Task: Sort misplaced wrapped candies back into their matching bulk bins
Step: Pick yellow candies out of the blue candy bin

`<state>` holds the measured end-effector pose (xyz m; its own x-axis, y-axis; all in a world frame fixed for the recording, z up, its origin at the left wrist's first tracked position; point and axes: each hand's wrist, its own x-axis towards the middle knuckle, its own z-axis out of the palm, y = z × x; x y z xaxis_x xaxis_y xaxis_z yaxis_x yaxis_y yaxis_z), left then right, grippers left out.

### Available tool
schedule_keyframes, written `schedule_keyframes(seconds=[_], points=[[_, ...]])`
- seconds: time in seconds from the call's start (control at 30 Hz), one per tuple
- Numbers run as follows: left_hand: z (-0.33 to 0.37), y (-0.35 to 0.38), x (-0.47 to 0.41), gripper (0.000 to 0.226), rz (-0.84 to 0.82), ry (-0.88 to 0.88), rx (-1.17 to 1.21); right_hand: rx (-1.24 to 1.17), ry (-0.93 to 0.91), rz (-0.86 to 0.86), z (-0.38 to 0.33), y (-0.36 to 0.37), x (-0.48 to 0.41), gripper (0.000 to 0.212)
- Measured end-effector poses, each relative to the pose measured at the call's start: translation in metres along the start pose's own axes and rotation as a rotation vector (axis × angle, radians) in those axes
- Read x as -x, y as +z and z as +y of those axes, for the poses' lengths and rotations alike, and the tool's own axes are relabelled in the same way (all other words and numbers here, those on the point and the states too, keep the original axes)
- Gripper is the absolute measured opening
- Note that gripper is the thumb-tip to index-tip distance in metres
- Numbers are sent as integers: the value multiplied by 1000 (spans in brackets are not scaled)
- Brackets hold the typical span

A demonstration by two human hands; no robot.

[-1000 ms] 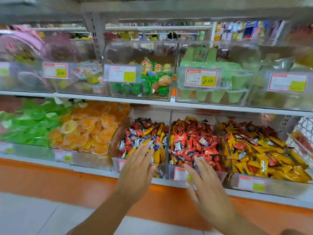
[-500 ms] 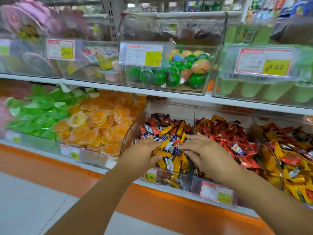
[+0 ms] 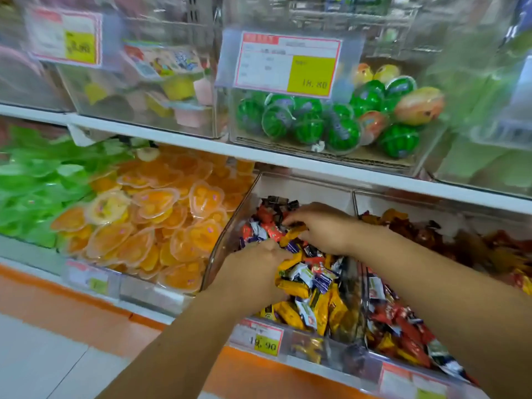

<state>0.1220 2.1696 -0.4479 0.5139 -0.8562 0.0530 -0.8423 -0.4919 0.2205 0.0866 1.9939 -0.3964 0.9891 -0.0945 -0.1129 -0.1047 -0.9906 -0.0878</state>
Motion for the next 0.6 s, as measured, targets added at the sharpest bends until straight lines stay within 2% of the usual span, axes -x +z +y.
schedule_keyframes(seconds=[0.1, 0.17, 0.23, 0.4, 0.6], points=[[7, 4, -2, 66, 67, 11, -39, 46, 64, -66, -3, 10, -12, 45], [12, 5, -3, 65, 91, 7, -50, 27, 59, -75, 0, 11, -11, 37], [14, 6, -3, 63, 105, 3, -54, 0, 20, -62, 8, -1, -5, 29], [12, 3, 2, 57, 124, -4, -34, -113, 0, -22, 39, -44, 8, 26], [5, -1, 6, 60, 145, -5, -15, 145, 61, -207, 44, -33, -7, 41]])
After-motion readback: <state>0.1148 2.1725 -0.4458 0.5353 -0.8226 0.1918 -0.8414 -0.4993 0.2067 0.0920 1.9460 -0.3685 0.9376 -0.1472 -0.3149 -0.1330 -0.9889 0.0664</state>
